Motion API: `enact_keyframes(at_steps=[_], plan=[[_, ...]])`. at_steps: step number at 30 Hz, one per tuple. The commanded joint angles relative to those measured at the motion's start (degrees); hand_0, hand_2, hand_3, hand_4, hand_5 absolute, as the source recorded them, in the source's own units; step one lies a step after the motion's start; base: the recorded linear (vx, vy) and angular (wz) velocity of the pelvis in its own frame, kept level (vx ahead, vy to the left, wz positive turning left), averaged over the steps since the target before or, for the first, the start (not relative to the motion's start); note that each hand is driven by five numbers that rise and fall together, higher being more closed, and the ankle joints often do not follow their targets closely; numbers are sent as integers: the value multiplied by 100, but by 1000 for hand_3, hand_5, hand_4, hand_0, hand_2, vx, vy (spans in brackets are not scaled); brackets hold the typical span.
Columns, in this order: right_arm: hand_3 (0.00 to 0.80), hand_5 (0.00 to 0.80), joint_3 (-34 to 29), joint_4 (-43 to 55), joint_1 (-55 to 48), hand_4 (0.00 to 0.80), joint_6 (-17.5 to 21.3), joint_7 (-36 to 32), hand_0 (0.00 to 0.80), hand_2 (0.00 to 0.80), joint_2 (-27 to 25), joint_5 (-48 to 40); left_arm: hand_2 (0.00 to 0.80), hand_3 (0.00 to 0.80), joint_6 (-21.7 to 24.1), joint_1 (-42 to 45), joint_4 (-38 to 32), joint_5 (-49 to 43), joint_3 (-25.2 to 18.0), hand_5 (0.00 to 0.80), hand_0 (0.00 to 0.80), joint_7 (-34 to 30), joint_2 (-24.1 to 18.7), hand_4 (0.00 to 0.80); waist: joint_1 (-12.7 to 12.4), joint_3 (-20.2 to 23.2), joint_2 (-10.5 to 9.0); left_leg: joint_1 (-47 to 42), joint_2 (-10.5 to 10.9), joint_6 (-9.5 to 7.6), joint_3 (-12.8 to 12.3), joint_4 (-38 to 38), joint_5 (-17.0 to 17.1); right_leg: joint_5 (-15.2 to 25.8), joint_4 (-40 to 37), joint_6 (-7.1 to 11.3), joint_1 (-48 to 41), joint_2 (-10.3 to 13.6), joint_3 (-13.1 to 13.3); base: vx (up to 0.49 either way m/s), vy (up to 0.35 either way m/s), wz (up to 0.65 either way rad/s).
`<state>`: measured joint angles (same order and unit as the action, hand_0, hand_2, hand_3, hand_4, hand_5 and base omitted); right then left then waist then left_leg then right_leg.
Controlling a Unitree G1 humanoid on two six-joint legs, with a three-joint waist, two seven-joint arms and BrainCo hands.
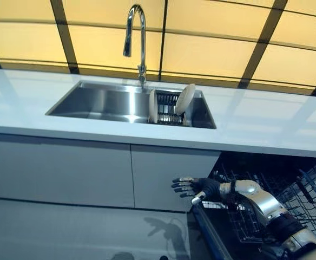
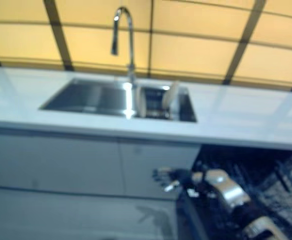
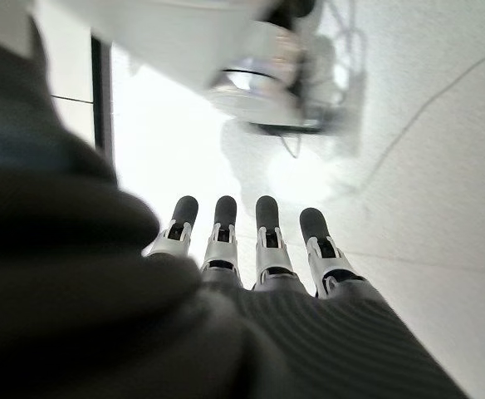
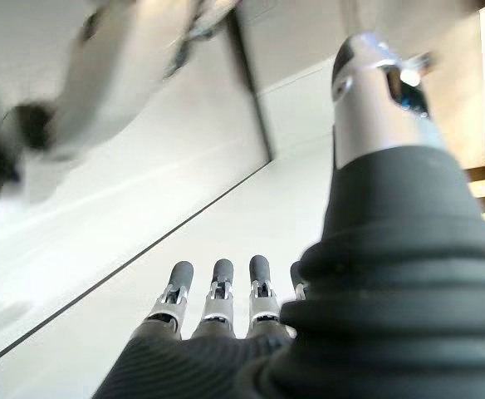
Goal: Take plates into dishwasher
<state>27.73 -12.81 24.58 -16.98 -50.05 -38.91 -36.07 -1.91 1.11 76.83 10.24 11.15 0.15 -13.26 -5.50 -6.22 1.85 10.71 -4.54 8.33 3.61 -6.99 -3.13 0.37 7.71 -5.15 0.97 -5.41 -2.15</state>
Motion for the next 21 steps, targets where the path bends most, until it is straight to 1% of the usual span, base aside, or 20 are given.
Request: enact_keyframes(at_steps=[1,2,3,5,7,8,9,10,11,12,13,14,16,17,18,19,20,21], plan=[[0,0,-662,379,562,0,-267,35,0,0,184,-1323,0,0,-11,-241,-62,105,230,0,0,183,-544,0,-47,128,-796,51,548,-638,-3,220,1072,-372,-326,661,-1030,800,273,197,108,-92],[0,0,-788,357,552,0,-299,-7,0,0,138,-1416,0,0,-66,-275,-91,139,227,0,0,136,-581,0,-33,201,-808,-12,572,-666,24,237,1020,-355,-338,711,-1026,863,239,222,117,2],[0,0,-1053,180,546,0,-332,-60,0,0,86,-1620,0,0,-185,-315,-136,173,242,0,0,-5,-631,0,-14,337,-811,-184,589,-700,116,372,964,-330,-360,789,-1014,962,145,185,96,43],[0,0,-1465,-372,629,0,-198,-183,0,0,125,-1591,0,0,-153,-294,-89,186,265,0,0,2,-615,0,-10,456,-807,-294,542,-702,70,445,914,-306,-414,827,-989,1056,-14,174,57,32],[0,0,-1645,-624,712,0,-109,-41,0,0,-1,-1857,0,0,-137,-271,-23,86,247,0,0,1,-604,0,-16,536,-829,-300,516,-689,13,458,901,-273,-510,846,-1016,1102,-83,119,1,5],[0,0,-1779,-687,798,0,-55,246,0,0,-66,-2045,0,0,-106,-261,27,80,258,0,0,-4,-603,0,-10,570,-836,-294,495,-671,-26,458,891,-244,-577,855,-1028,1122,-103,91,-22,18],[0,0,-1900,-795,883,0,-25,387,0,0,-124,-2139,0,0,-94,-260,58,86,264,0,0,-27,-597,0,-16,587,-839,-289,483,-657,-39,449,874,-233,-625,862,-1046,1138,-118,83,-33,21],[0,0,-1988,-897,951,0,99,561,0,0,-197,-2190,0,0,-104,-263,76,62,269,0,0,-58,-581,0,-27,603,-846,-268,475,-647,-49,431,854,-228,-673,872,-1075,1152,-129,83,-39,12],[0,0,-2094,-1043,1042,0,327,919,0,0,-276,-2311,0,0,-108,-262,104,-18,302,0,0,-101,-548,0,-37,612,-850,-238,463,-628,-69,390,826,-209,-740,888,-1119,1165,-131,82,-34,-12],[0,0,-2180,-1185,1138,0,501,1149,0,0,-348,-2439,0,0,-83,-251,127,-54,353,0,0,-94,-513,0,-42,611,-855,-206,456,-610,-75,341,793,-200,-789,894,-1151,1174,-126,94,-26,-20],[0,0,-2288,-1262,1243,0,656,1539,0,0,-416,-2545,0,0,-59,-228,144,-67,399,0,0,-79,-480,0,-49,611,-859,-180,446,-588,-76,291,765,-191,-818,899,-1175,1183,-130,85,-11,10],[0,0,-2404,-1329,1325,0,679,1727,0,0,-466,-2645,0,0,-35,-218,165,-62,414,0,0,-82,-453,0,-48,602,-858,-168,440,-573,-82,248,738,-181,-848,906,-1199,1192,-131,83,1,37],[0,0,-2562,-1491,1566,0,867,2245,0,0,-545,-2691,0,0,-7,-227,192,9,491,0,0,-48,-359,0,-56,572,-863,-139,426,-556,-112,128,665,-155,-893,925,-1234,1228,-142,74,14,18],[0,0,-2572,-1495,1596,0,910,2323,0,0,-558,-2685,0,0,-5,-234,196,17,494,0,0,-41,-349,0,-57,565,-864,-133,424,-554,-118,109,655,-151,-899,928,-1239,1233,-144,85,22,-6],[0,0,-2616,-1533,1744,0,1041,2753,0,0,-647,-2640,0,0,4,-279,220,45,489,0,0,20,-317,0,-64,535,-879,-105,416,-546,-162,0,592,-124,-940,947,-1272,1266,-164,73,20,2],[0,0,-2623,-1569,1828,0,1039,2908,0,0,-684,-2639,0,0,2,-300,228,63,487,0,0,46,-313,0,-63,530,-887,-99,413,-542,-185,-42,565,-112,-954,956,-1277,1284,-172,125,37,5],[0,0,-2588,-1688,2044,0,1036,3202,0,0,-757,-2576,0,0,-22,-356,245,89,482,0,0,90,-303,0,-70,522,-912,-85,418,-544,-216,-132,500,-85,-992,978,-1297,1322,-186,120,42,7],[0,0,-2509,-1800,2205,0,1126,3410,0,0,-831,-2574,0,0,-42,-388,255,106,473,0,0,119,-304,0,-82,525,-927,-85,417,-541,-230,-159,480,-67,-1011,998,-1312,1350,-211,137,57,6]])
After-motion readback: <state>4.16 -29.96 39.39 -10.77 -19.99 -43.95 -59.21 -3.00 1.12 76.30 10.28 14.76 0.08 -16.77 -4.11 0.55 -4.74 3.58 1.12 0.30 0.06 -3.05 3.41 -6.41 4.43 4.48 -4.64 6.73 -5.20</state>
